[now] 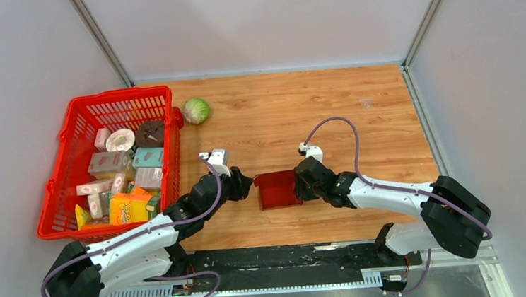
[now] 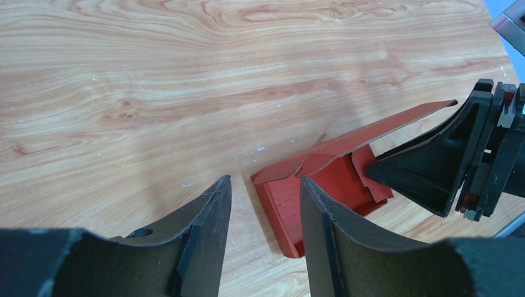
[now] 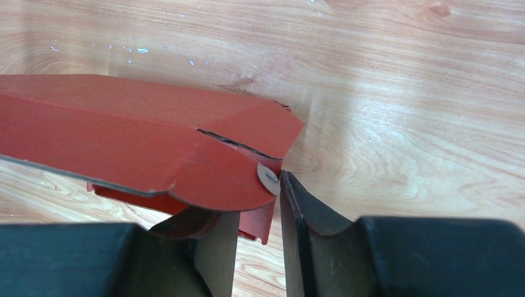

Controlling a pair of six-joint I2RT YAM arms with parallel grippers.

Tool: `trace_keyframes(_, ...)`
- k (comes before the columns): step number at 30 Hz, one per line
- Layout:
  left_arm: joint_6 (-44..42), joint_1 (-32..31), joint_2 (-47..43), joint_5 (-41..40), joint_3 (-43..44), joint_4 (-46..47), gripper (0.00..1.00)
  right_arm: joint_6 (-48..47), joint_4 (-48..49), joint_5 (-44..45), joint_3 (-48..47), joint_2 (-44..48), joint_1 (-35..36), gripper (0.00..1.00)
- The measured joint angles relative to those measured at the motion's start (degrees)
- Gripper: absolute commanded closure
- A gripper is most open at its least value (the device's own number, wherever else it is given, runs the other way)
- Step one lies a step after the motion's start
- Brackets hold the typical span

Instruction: Fold the paper box

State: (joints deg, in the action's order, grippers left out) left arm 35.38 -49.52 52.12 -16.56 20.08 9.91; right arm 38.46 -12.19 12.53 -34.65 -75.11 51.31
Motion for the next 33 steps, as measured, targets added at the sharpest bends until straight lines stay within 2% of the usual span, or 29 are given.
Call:
trace_keyframes(7,0.0,0.0,0.2,0.1,0.0,0.2,0.48,-1.0,1.2,0.0,0.0,-1.7,0.0,0.77)
trace_keyframes(10,0.0,0.0,0.3,0.2,0.0,0.2,0.48,-1.6,2.2,0.3,0.0,-3.6,0.0,0.85)
trace_keyframes(11,0.0,0.0,0.4,0.2,0.0,0.2,0.48,-1.9,2.5,0.5,0.0,-4.2,0.1,0.94)
trace_keyframes(12,0.0,0.0,0.4,0.2,0.0,0.2,0.48,-2.1,2.7,0.9,0.0,-4.8,0.2,0.99)
trace_keyframes(13,0.0,0.0,0.4,0.2,0.0,0.2,0.48,-2.1,2.7,1.4,-0.3,-5.5,0.3,1.00)
trace_keyframes(18,0.0,0.0,0.5,0.4,0.0,0.2,0.48,-2.8,-1.2,8.0,-6.1,-11.1,3.1,1.00)
trace_keyframes(25,0.0,0.0,0.5,0.6,0.0,0.2,0.48,-2.7,-11.1,21.8,-17.1,-21.9,9.6,1.00)
trace_keyframes(29,0.0,0.0,0.5,0.6,0.0,0.2,0.48,-2.8,-13.4,26.0,-19.2,-24.3,11.5,1.00)
trace_keyframes(30,0.0,0.0,0.5,0.6,0.0,0.2,0.48,-3.0,-13.0,25.9,-18.9,-24.1,11.5,0.96)
trace_keyframes(31,0.0,0.0,0.5,0.6,0.0,0.2,0.48,-3.3,-12.5,25.7,-18.5,-23.6,11.4,0.86)
trace_keyframes(33,0.0,0.0,0.5,0.6,0.0,0.2,0.48,-3.8,-10.8,23.8,-17.1,-22.1,10.7,0.77)
